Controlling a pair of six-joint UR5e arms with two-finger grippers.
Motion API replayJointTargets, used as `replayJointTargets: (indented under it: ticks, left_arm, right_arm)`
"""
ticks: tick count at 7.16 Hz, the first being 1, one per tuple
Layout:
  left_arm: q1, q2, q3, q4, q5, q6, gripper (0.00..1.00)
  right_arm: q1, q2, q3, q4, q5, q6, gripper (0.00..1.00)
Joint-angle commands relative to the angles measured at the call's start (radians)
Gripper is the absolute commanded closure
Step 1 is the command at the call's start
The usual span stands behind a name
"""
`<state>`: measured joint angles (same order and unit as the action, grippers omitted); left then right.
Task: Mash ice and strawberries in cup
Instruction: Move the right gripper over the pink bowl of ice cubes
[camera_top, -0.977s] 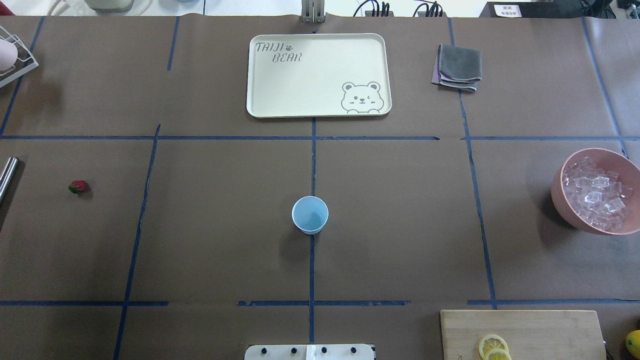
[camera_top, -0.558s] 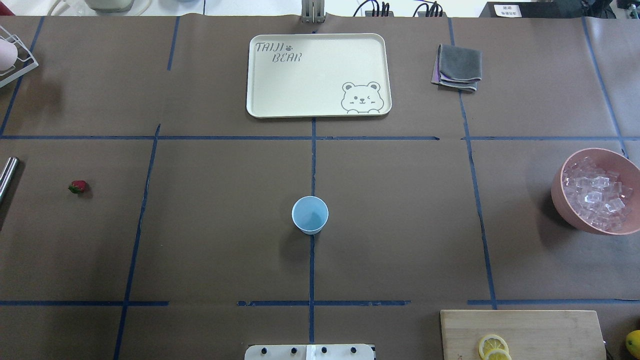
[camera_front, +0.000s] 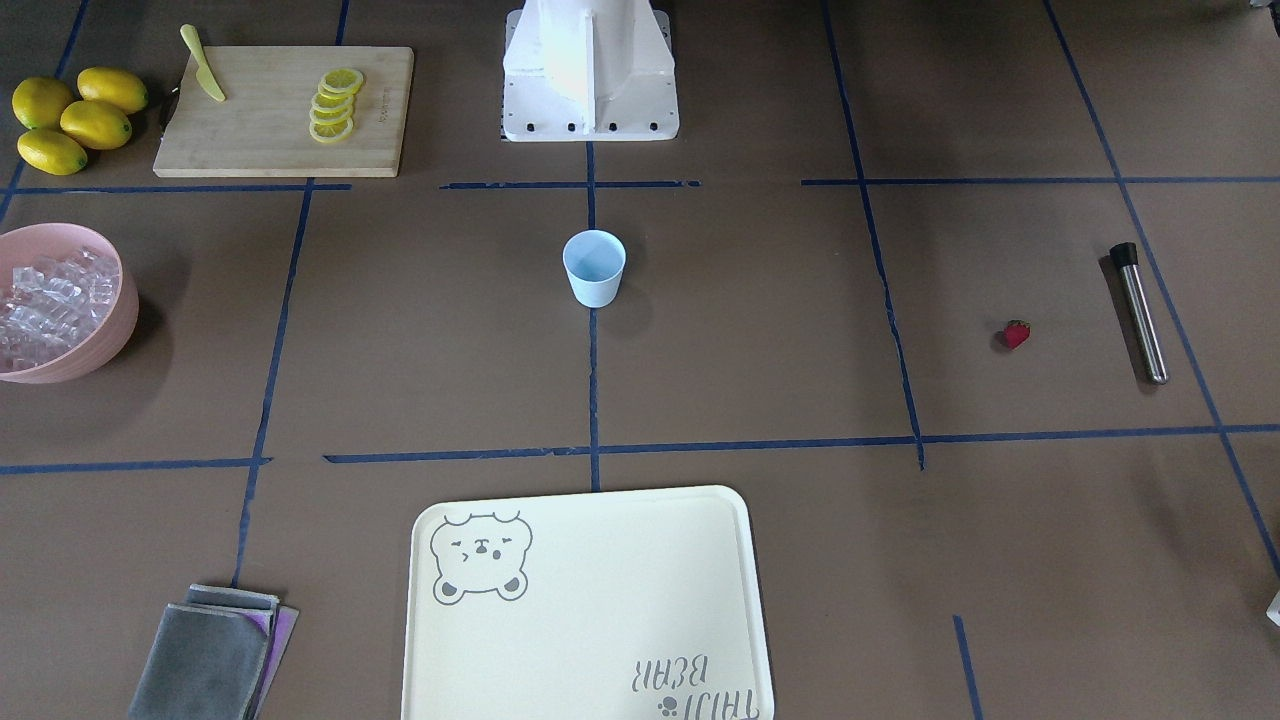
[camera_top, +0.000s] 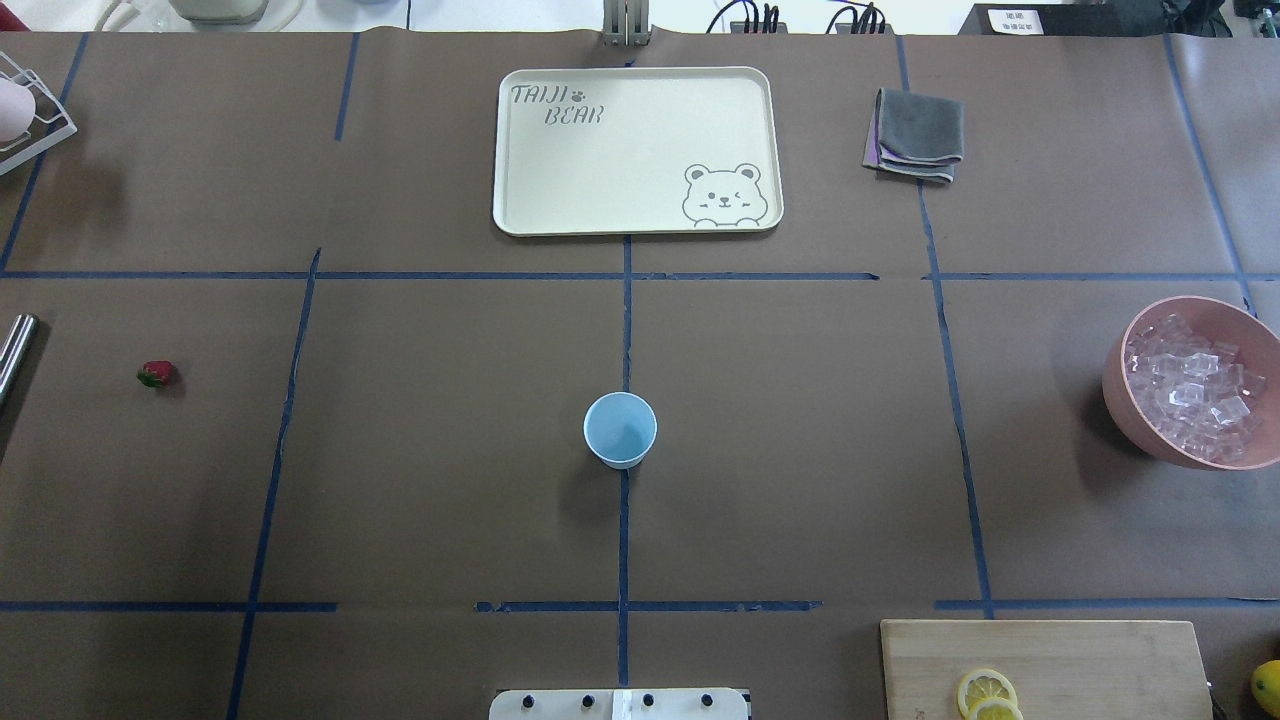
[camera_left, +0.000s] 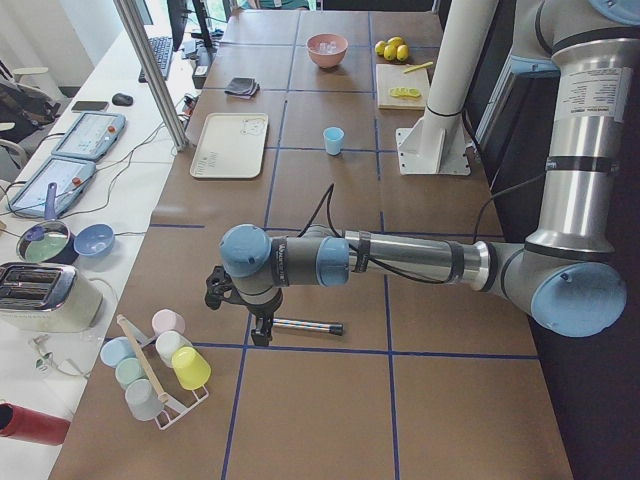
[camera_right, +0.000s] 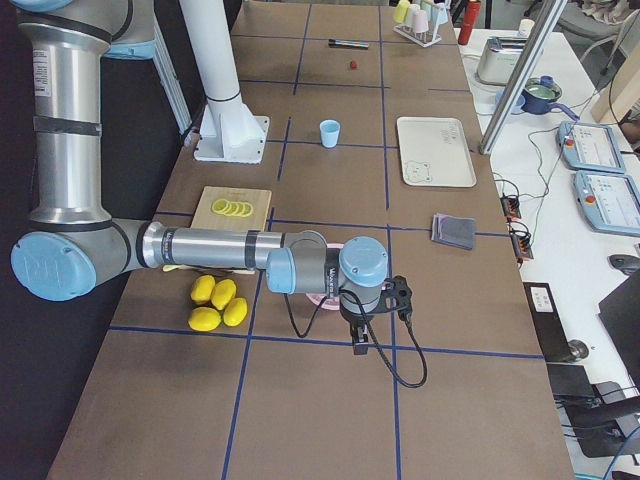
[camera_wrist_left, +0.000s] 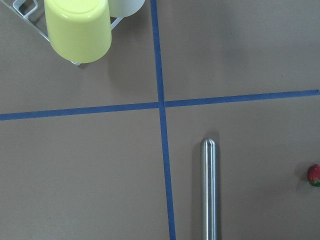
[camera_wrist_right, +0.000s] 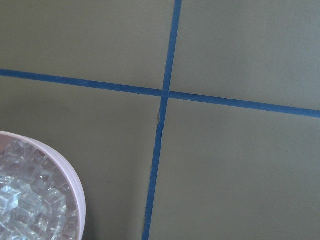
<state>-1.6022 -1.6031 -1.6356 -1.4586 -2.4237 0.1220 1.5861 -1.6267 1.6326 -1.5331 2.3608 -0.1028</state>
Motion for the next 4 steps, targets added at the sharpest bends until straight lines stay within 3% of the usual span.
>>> replayJointTargets:
  ticks: [1,4]
  left_arm:
    - [-0.001,0.005,-0.006,0.001,0.0,0.001,0.0]
    - [-0.001,0.006,-0.009,0.0,0.0,0.001,0.0]
  right_arm:
    - [-0.002,0.011,-0.003,-0.002,0.0,0.005,0.01]
    - [-0.005,-0.016,0.045,0.01,-0.003,0.031,0.01]
